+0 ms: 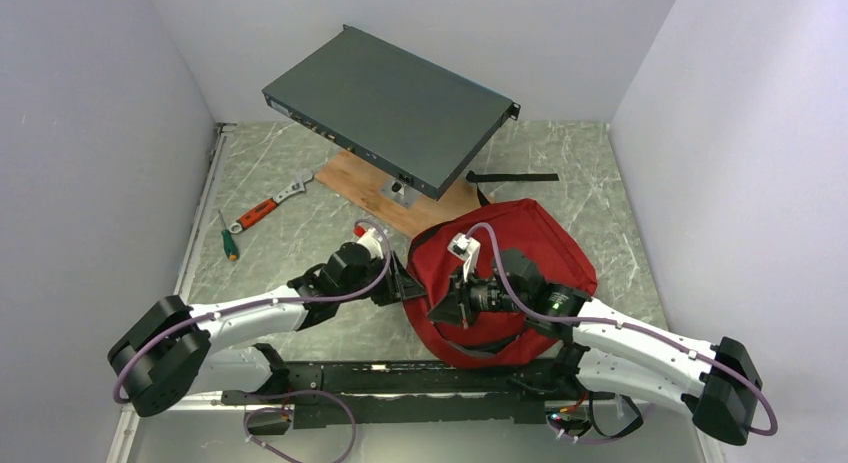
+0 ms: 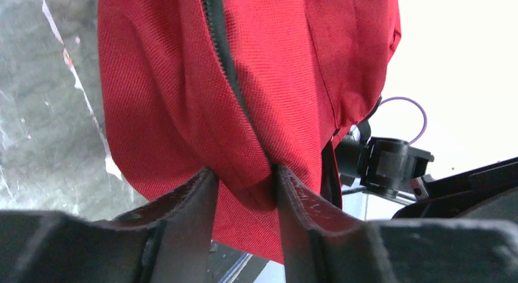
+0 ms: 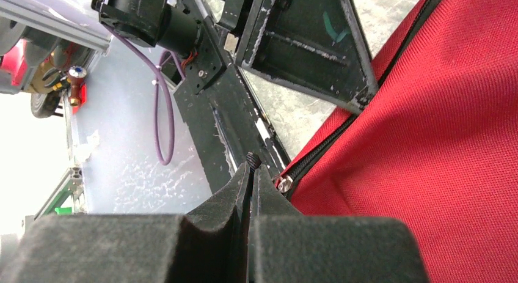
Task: Pack the student bag
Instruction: Zip the student bag at the center of the board.
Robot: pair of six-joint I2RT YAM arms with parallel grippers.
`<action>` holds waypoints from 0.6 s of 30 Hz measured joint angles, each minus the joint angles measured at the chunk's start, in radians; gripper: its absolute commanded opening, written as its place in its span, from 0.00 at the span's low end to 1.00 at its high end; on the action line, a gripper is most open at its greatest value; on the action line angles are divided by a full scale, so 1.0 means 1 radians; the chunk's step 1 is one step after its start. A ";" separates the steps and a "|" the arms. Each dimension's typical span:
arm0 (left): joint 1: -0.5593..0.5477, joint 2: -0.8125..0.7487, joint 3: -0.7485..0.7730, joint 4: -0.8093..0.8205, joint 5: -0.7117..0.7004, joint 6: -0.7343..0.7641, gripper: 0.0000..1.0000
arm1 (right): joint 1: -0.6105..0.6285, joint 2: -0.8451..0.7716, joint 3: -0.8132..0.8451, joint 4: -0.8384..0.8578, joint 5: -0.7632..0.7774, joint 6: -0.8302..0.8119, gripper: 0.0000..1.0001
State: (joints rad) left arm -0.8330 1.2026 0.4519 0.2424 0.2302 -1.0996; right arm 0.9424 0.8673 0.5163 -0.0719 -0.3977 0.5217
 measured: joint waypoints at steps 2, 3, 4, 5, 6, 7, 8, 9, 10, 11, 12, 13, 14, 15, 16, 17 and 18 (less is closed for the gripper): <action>-0.002 0.001 0.012 0.001 -0.022 0.022 0.18 | -0.001 -0.001 0.000 -0.006 -0.005 0.000 0.00; 0.000 0.001 0.015 0.000 -0.029 0.033 0.13 | -0.002 -0.003 0.000 -0.009 -0.005 0.000 0.00; 0.003 0.001 0.016 -0.001 -0.035 0.044 0.10 | -0.002 -0.008 -0.001 -0.011 -0.004 0.000 0.00; 0.008 0.000 0.017 -0.001 -0.036 0.055 0.05 | -0.003 -0.016 -0.002 -0.014 0.000 0.000 0.00; 0.014 0.000 0.019 -0.005 -0.035 0.065 0.00 | -0.006 -0.026 -0.005 -0.015 0.005 0.000 0.00; 0.026 0.000 0.023 -0.012 -0.031 0.080 0.00 | -0.007 -0.036 -0.007 -0.017 0.012 -0.001 0.00; 0.045 0.000 0.030 -0.024 -0.021 0.098 0.00 | -0.008 -0.045 -0.010 -0.019 0.020 -0.002 0.00; 0.066 0.000 0.036 -0.035 -0.011 0.116 0.00 | -0.008 -0.053 -0.013 -0.019 0.026 -0.004 0.00; 0.092 0.000 0.043 -0.047 0.001 0.134 0.00 | -0.008 -0.060 -0.015 -0.019 0.031 -0.005 0.00; 0.116 0.000 0.047 -0.053 0.013 0.151 0.00 | -0.009 -0.064 -0.018 -0.018 0.032 -0.005 0.00; 0.136 0.000 0.053 -0.063 0.026 0.169 0.00 | -0.009 -0.069 -0.023 -0.017 0.032 -0.006 0.00; 0.161 0.000 0.062 -0.082 0.046 0.195 0.00 | -0.009 -0.072 -0.029 -0.015 0.032 -0.005 0.00; 0.175 0.001 0.069 -0.094 0.057 0.210 0.00 | -0.011 -0.073 -0.035 -0.012 0.032 -0.005 0.00; 0.192 0.001 0.079 -0.115 0.076 0.235 0.00 | -0.011 -0.077 -0.044 -0.007 0.033 -0.002 0.00; 0.204 0.002 0.089 -0.133 0.089 0.257 0.00 | -0.012 -0.084 -0.054 -0.006 0.034 0.002 0.00; 0.215 0.003 0.097 -0.148 0.102 0.277 0.00 | -0.012 -0.092 -0.064 -0.005 0.040 0.006 0.00; 0.225 0.004 0.106 -0.164 0.120 0.296 0.00 | -0.012 -0.104 -0.072 -0.006 0.051 0.011 0.00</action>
State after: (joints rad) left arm -0.6079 1.2068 0.5583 0.0784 0.3504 -0.8036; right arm 0.9306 0.7635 0.4442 -0.0776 -0.3466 0.5331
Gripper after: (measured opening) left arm 0.022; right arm 0.016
